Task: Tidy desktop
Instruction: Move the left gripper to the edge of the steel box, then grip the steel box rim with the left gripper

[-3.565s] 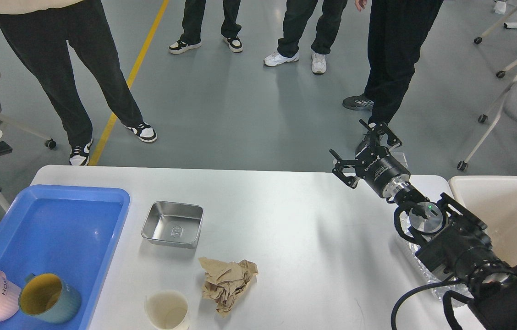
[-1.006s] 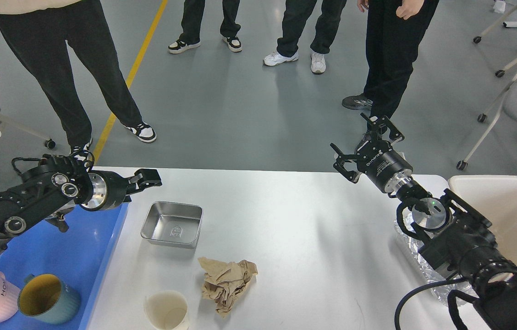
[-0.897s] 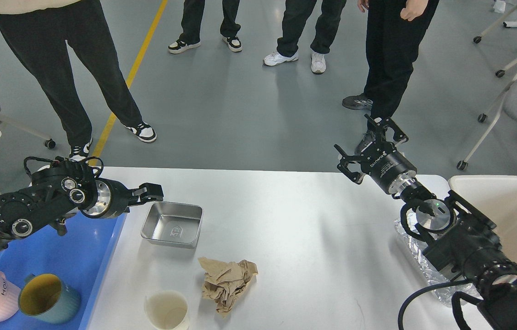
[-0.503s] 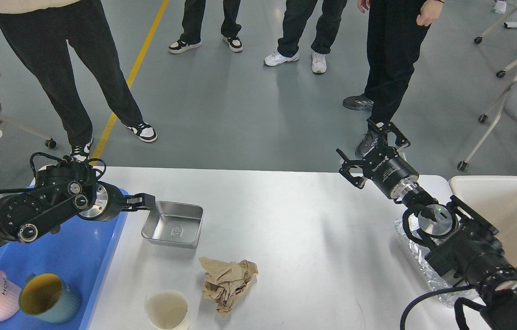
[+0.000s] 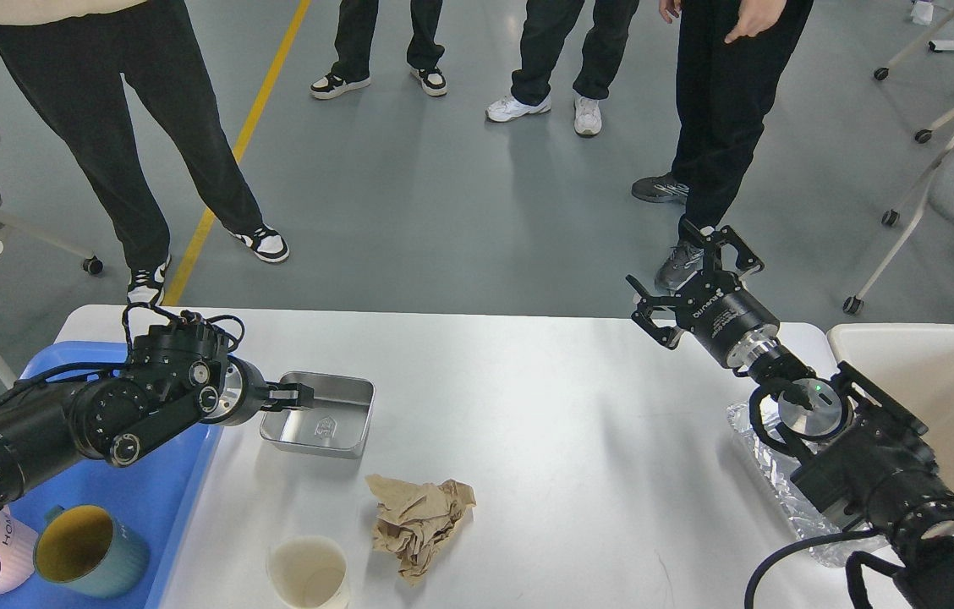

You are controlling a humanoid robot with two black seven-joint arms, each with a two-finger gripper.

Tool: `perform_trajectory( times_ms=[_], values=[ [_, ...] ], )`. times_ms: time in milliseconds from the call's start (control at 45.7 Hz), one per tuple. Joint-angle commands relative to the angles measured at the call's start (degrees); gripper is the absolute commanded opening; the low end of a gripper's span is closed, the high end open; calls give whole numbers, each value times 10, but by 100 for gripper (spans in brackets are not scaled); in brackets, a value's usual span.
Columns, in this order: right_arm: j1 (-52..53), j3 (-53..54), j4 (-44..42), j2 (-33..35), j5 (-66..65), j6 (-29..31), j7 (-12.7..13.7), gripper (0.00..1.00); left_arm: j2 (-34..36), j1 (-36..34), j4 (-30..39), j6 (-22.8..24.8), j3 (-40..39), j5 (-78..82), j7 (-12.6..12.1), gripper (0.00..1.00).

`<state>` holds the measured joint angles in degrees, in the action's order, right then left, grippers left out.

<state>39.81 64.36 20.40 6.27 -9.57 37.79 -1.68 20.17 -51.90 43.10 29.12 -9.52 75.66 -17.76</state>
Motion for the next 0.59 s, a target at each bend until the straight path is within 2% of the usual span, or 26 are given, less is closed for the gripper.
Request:
perform_trajectory(
  times_ms=[0,197,525,547,569],
  values=[
    [-1,1,0,2,0,0,0,100,-7,0,-13,-2,0,24,8,65],
    [-3,1,0,2,0,0,0,100,-14,6,-25,-11,0,41,12,56],
    [-4,1,0,5,0,0,0,100,-47,6,-56,-31,49,42,32,23],
    [-4,1,0,8,0,0,0,100,-50,5,-59,-31,50,42,33,21],
    [-4,1,0,8,0,0,0,100,-52,5,-65,-31,52,42,33,14]
  ],
)
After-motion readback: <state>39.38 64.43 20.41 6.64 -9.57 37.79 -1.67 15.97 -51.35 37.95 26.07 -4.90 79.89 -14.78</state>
